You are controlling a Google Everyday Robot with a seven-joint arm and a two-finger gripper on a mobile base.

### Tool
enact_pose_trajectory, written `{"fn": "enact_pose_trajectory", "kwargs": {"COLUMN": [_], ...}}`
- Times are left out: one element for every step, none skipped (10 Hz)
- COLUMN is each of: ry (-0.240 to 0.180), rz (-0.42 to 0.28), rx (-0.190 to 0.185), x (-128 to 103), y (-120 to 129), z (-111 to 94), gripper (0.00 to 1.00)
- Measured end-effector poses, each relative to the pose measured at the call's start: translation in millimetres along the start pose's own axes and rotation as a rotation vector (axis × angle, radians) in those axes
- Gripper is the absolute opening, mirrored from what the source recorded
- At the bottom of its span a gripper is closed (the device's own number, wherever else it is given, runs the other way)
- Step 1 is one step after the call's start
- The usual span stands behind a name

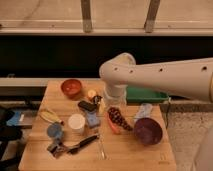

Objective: Place pepper in paper cup

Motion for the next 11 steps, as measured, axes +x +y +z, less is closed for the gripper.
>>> {"fn": "enact_pose_trajectory", "kwargs": {"ry": [0.0, 0.012, 0.035, 0.051, 0.074, 0.1, 0.13, 0.156, 0.18, 0.211, 0.235], "rz": [-0.005, -0.007, -0.012, -0.019, -0.028, -0.038, -0.045, -0.048, -0.046, -0.04, -0.035], "rx": [0.001, -0.004, -0.022, -0.033, -0.051, -0.068, -0.084, -0.096, -0.115, -0.125, -0.122], "x": [0, 0, -1, -2, -5, -6, -5, -3, -2, 3, 7], "y": [2, 2, 7, 13, 23, 33, 43, 50, 60, 68, 69], "z": [0, 3, 13, 22, 40, 61, 81, 95, 108, 118, 125], "gripper": [0.71, 0.71, 0.71, 0.71, 0.71, 0.71, 0.71, 0.71, 0.71, 0.71, 0.71]}}
